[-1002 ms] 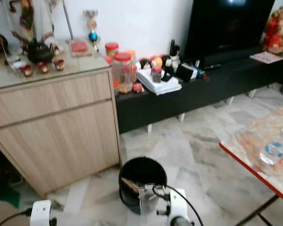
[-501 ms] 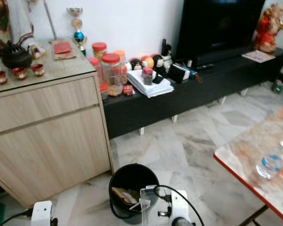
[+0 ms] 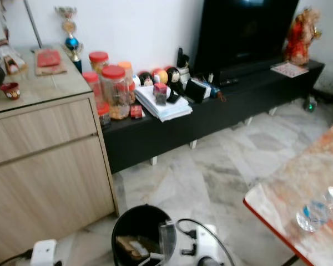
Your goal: Picking trash to rubbish bin
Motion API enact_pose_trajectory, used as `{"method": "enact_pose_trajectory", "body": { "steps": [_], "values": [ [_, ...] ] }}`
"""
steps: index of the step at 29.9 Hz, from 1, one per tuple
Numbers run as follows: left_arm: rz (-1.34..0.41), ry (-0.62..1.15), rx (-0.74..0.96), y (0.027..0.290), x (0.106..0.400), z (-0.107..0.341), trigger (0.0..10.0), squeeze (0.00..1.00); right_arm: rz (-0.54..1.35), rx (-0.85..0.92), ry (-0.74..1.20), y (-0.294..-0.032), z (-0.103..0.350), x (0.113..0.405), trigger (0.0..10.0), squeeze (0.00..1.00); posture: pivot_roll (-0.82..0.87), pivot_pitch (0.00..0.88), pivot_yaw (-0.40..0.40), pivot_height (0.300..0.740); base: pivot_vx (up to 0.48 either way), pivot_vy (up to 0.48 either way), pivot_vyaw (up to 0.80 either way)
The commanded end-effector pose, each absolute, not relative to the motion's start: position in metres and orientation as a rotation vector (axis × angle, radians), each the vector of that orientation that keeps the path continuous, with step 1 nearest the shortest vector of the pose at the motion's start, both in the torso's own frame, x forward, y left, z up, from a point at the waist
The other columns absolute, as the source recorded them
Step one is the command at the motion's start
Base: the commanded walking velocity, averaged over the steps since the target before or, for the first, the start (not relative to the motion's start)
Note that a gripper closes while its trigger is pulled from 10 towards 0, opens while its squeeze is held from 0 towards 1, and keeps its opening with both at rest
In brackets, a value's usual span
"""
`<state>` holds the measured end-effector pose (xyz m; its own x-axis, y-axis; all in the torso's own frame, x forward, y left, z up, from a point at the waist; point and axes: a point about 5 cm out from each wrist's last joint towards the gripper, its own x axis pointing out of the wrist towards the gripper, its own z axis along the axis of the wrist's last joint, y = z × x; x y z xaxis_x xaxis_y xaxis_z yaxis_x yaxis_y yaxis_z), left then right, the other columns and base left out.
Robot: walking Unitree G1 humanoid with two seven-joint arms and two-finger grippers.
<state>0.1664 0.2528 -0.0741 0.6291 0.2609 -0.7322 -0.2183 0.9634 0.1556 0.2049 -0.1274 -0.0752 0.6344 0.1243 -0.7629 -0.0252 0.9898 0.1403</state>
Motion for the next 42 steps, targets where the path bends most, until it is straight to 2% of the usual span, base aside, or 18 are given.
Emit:
{"method": "enact_pose_trajectory", "body": {
  "steps": [1,8,16,25,27,28,34,38,42],
  "values": [
    [0.258,0.834,0.040,0.246,0.172,-0.074,10.0,0.00,0.053,0.096,0.893,-0.143,-0.078,0.201,10.0,0.00,0.06,0.000,-0.013,0.740,0.352,0.000,0.00],
    [0.259,0.830,0.039,0.245,0.173,-0.073,10.0,0.00,0.075,0.084,0.891,-0.140,-0.077,0.201,10.0,0.00,0.06,0.000,-0.014,0.740,0.352,0.000,0.66],
    [0.257,0.828,0.039,0.245,0.175,-0.073,10.0,0.00,0.066,0.087,0.897,-0.142,-0.078,0.200,10.0,0.00,0.06,0.000,-0.015,0.740,0.343,0.000,0.00],
    [0.168,0.736,-0.014,0.234,0.201,-0.061,10.0,0.00,0.089,0.060,0.871,-0.139,-0.071,0.213,10.0,0.00,0.06,0.000,-0.020,0.740,0.100,0.000,0.00],
    [0.118,0.724,-0.029,0.229,0.208,-0.058,10.0,0.00,0.101,0.048,0.864,-0.138,-0.069,0.216,10.0,0.00,0.06,0.000,-0.022,0.740,0.000,0.000,0.00],
    [0.022,0.703,-0.057,0.217,0.220,-0.053,10.0,0.00,0.123,0.026,0.855,-0.135,-0.067,0.220,10.0,0.00,0.06,0.000,-0.022,0.740,0.000,0.000,0.00],
    [-0.238,0.651,-0.083,0.186,0.246,-0.038,10.0,0.00,0.237,-0.072,0.813,-0.121,-0.058,0.234,10.0,0.00,0.07,0.000,-0.024,0.740,0.000,0.000,0.00],
    [-0.377,0.659,-0.057,0.171,0.251,-0.035,10.0,0.00,0.310,-0.142,0.788,-0.111,-0.052,0.241,10.0,0.00,0.07,0.000,-0.024,0.740,0.000,0.000,0.00],
    [-0.426,0.677,-0.069,0.168,0.249,-0.036,10.0,0.00,0.344,-0.177,0.782,-0.105,-0.049,0.246,10.0,0.00,0.07,0.000,-0.027,0.740,0.000,0.000,0.00]
  ]
}}
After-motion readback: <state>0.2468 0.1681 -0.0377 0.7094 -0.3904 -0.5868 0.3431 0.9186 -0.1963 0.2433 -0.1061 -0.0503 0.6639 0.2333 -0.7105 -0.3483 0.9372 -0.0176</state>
